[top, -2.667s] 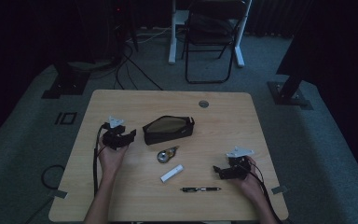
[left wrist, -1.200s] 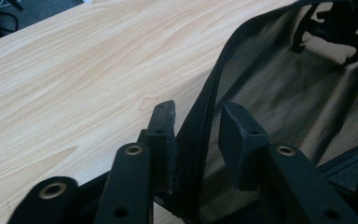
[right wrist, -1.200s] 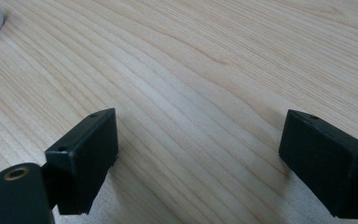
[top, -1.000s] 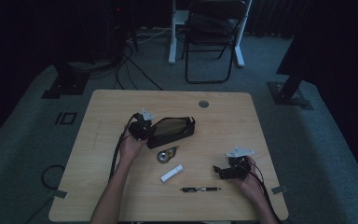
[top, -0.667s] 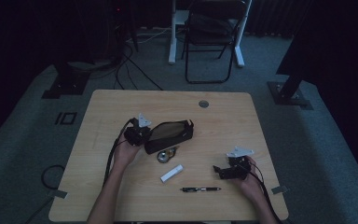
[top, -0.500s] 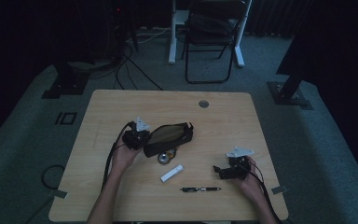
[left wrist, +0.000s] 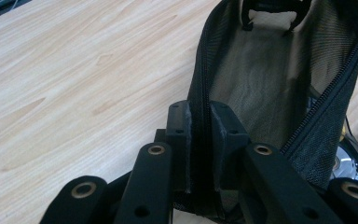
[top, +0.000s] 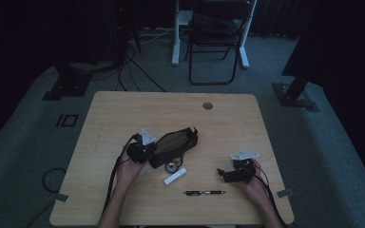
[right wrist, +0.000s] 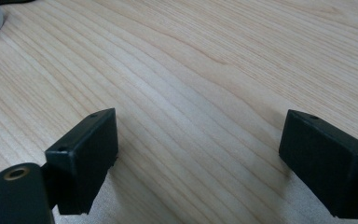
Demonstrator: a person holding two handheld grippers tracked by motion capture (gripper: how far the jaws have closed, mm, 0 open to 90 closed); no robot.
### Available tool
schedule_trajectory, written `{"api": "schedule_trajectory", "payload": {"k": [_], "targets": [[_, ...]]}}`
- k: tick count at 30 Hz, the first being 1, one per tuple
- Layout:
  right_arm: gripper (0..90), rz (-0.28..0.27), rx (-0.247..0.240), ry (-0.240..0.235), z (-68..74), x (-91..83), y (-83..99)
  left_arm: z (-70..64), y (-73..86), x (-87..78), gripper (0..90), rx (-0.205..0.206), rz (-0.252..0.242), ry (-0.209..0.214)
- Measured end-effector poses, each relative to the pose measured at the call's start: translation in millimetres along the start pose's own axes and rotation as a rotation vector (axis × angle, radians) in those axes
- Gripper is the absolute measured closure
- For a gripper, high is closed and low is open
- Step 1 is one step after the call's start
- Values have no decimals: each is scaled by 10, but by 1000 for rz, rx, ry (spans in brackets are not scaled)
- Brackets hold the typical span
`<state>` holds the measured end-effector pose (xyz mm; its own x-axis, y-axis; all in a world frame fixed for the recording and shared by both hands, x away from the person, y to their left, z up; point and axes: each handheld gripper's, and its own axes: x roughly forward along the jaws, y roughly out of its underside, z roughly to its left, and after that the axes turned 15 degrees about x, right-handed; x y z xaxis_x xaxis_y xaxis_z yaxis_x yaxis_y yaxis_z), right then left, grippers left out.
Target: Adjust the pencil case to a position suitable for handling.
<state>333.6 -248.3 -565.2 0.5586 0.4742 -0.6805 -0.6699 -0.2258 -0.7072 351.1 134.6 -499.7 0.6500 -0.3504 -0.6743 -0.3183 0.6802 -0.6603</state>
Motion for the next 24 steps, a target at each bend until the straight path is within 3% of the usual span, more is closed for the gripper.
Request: {"api": "schedule_trajectory", "payload": {"k": [5, 15, 18, 24], "targets": [[116, 0, 0, 0, 0, 0, 0, -16, 36, -31, 774, -5, -8, -3], [116, 0, 0, 0, 0, 0, 0, 47, 73, 9, 785, -32, 18, -62], [116, 0, 0, 0, 0, 0, 0, 60, 82, 10, 775, -34, 18, -62], [116, 0, 0, 0, 0, 0, 0, 55, 111, -17, 621, -35, -8, -48]]}}
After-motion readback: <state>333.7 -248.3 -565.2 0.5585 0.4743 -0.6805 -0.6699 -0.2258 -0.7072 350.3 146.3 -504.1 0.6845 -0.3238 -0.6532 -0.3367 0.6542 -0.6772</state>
